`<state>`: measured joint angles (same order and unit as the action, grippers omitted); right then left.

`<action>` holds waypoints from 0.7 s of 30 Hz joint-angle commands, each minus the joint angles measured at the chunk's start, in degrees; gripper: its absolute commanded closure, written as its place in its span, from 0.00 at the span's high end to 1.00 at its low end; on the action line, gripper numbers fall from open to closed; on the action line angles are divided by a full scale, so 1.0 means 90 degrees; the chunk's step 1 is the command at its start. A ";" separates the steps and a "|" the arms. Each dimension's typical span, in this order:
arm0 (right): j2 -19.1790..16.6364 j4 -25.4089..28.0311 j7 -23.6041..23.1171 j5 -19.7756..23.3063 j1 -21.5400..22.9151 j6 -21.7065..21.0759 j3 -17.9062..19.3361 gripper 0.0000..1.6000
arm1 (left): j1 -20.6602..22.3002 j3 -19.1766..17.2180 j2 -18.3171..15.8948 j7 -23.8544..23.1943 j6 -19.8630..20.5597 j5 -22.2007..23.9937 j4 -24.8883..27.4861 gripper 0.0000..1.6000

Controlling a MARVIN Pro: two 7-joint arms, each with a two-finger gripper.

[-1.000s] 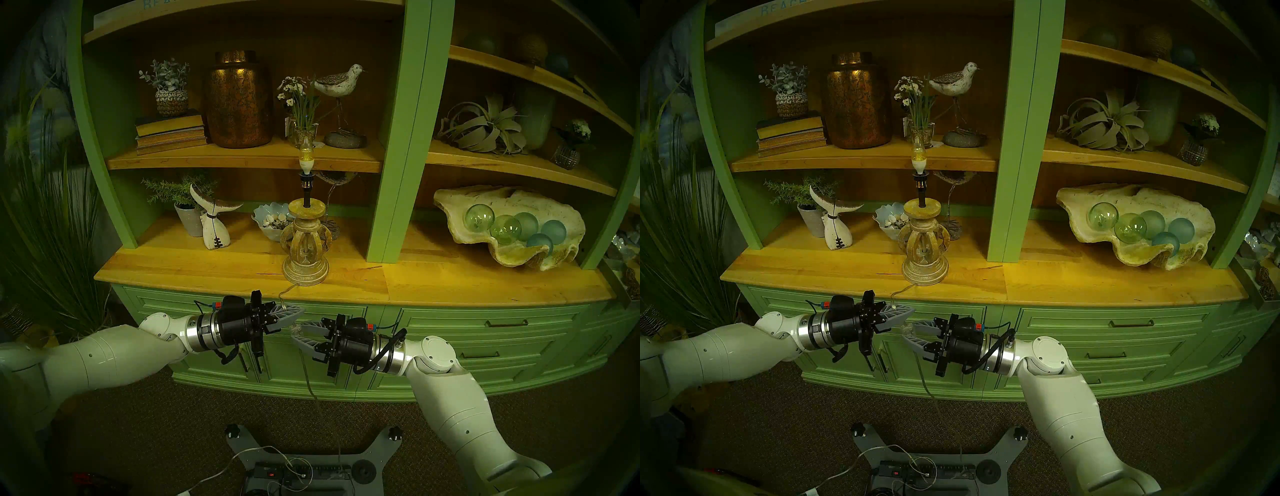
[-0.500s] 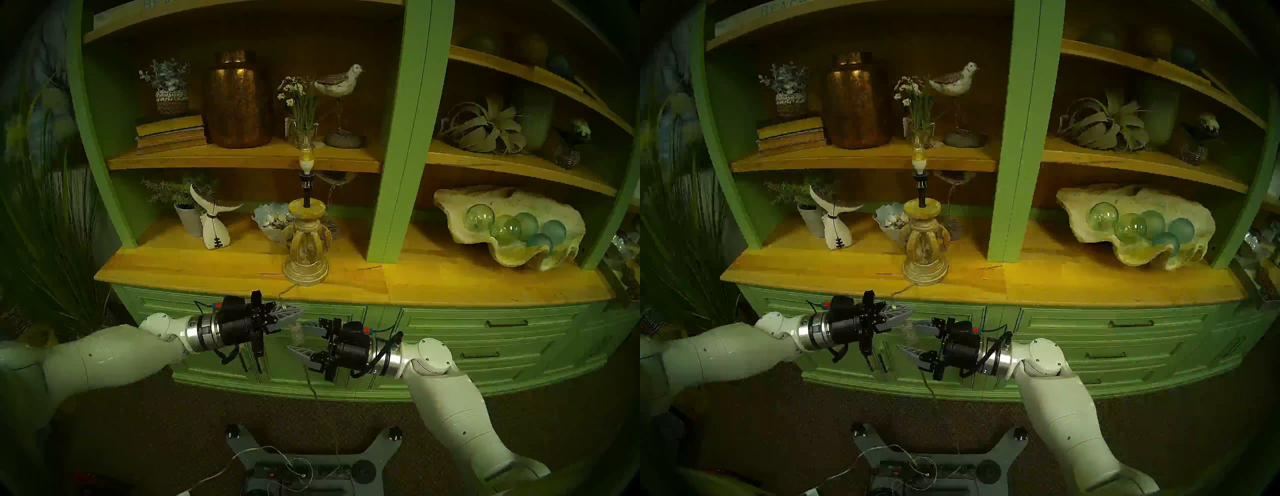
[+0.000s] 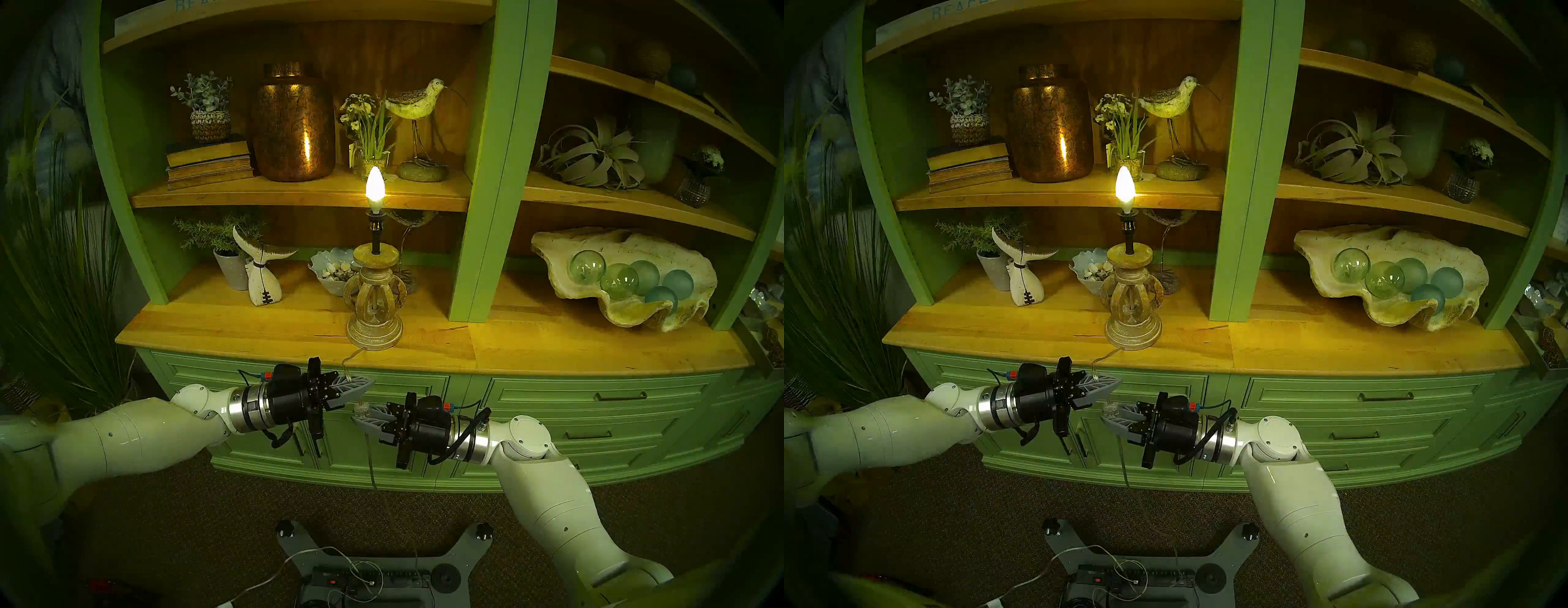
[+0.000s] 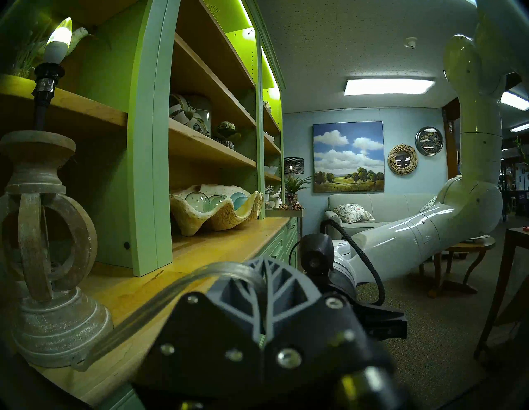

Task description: Grab cable and switch light on

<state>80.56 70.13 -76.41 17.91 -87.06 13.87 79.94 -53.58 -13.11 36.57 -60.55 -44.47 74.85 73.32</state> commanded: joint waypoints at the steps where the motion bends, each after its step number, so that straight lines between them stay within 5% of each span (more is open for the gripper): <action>1: 0.0057 0.0085 -0.0036 0.0079 0.0157 0.0093 0.0042 0.00 | 0.0276 -0.0054 0.0001 -0.0696 -0.0097 0.0113 0.0090 0.00; 6: 0.0059 0.0089 -0.0067 0.0134 0.0162 0.0127 0.0084 0.00 | 0.0300 -0.0012 -0.0008 -0.0649 -0.0118 0.0105 0.0103 0.00; 8: 0.0049 0.0085 -0.0057 0.0132 0.0161 0.0177 0.0138 1.00 | 0.0320 0.0027 -0.0017 -0.0591 -0.0137 0.0094 0.0119 0.00; 21: -0.0345 0.0350 -0.0157 0.0358 -0.0362 0.0438 0.0756 1.00 | 0.0381 0.0125 -0.0028 -0.0545 -0.0191 0.0094 0.0122 0.00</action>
<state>79.72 70.11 -77.42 18.84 -87.50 16.44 83.37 -52.35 -11.46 36.28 -59.55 -45.39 74.97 73.55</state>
